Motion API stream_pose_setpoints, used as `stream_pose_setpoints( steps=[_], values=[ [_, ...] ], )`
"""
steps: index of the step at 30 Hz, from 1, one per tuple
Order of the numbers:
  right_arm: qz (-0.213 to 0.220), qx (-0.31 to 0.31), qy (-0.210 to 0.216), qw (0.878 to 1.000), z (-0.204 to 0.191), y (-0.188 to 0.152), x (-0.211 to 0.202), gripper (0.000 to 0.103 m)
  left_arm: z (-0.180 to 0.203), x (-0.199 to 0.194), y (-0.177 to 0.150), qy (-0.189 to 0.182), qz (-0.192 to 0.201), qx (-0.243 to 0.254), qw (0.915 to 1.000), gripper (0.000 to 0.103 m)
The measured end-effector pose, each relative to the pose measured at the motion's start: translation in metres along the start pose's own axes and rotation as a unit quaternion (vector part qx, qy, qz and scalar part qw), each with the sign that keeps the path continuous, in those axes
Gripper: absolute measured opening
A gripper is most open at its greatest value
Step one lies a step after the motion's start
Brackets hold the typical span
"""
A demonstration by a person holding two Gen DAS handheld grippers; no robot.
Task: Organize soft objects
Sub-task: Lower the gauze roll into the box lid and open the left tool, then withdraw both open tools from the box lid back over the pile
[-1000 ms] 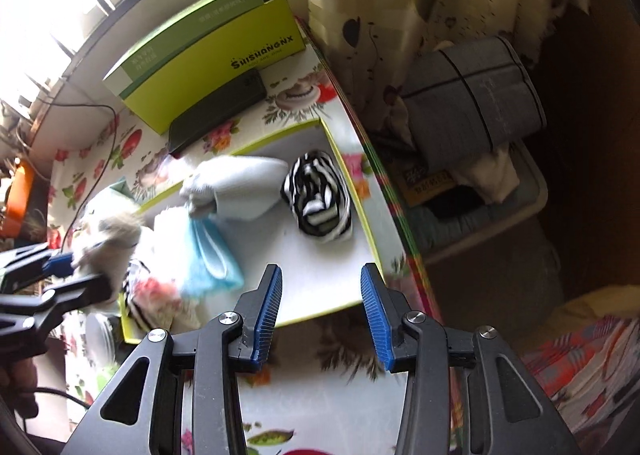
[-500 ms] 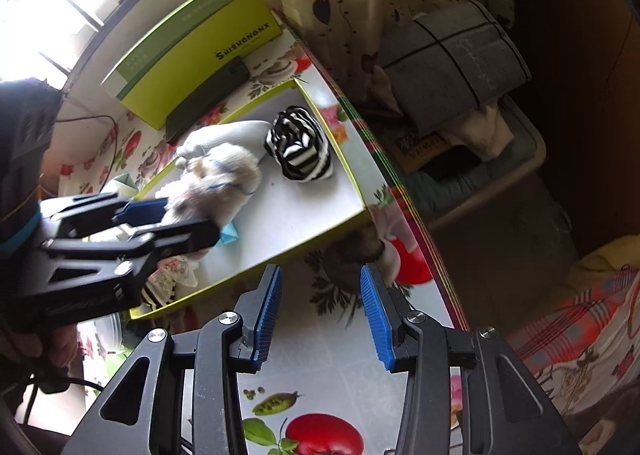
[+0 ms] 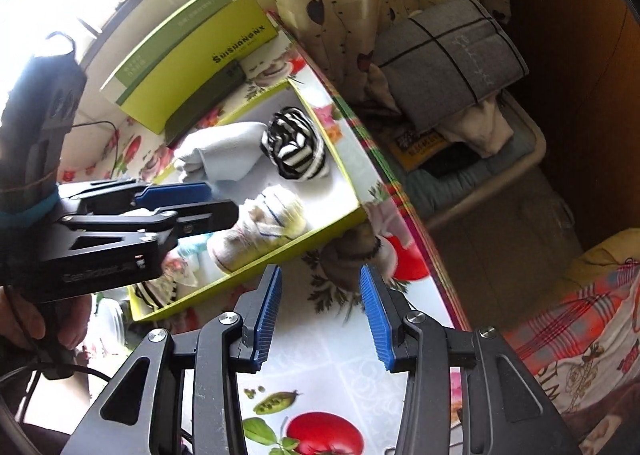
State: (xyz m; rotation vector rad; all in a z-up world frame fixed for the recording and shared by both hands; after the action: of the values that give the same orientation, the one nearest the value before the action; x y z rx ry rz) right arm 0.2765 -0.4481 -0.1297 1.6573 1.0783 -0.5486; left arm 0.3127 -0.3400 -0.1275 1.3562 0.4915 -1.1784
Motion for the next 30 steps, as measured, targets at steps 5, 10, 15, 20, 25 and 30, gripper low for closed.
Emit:
stream_pose_setpoints(
  steps=[5,10,15,20,25,30],
  values=[
    [-0.003,-0.031,0.009,0.999,-0.021,0.005,0.008,0.04,-0.018,-0.029,-0.001,0.011,0.017,-0.038,0.9991,0.043],
    [-0.01,-0.127,0.006,0.992,-0.058,0.003,0.022,0.04,-0.04,-0.053,-0.004,0.023,0.037,-0.074,0.9963,0.043],
    [-0.017,-0.229,-0.024,0.973,-0.084,-0.006,0.042,0.04,-0.057,-0.074,-0.011,0.032,0.05,-0.098,0.9934,0.043],
    [-0.013,-0.289,-0.043,0.956,-0.09,-0.006,0.055,0.043,-0.07,-0.092,-0.019,0.038,0.061,-0.116,0.9906,0.043],
    [-0.01,-0.249,-0.082,0.965,-0.063,0.012,0.057,0.042,-0.078,-0.106,-0.024,0.043,0.072,-0.129,0.9881,0.043],
    [0.0,-0.183,-0.052,0.982,-0.053,0.029,0.04,0.042,-0.085,-0.119,-0.029,0.048,0.082,-0.136,0.9861,0.043]
  ],
)
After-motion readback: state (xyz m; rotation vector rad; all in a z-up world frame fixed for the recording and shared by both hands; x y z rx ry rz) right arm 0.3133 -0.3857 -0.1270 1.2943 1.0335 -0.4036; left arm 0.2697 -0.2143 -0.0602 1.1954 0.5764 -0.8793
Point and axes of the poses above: each gripper's, at about its wrist camera, not at the fingertips, and x roughly the way its jaws point, z to its right, y to its top, the point moved 10 cm from there along x, roughly the way its jaws point, and after that the axes turned 15 degrees about z, right-handed, at the moved point
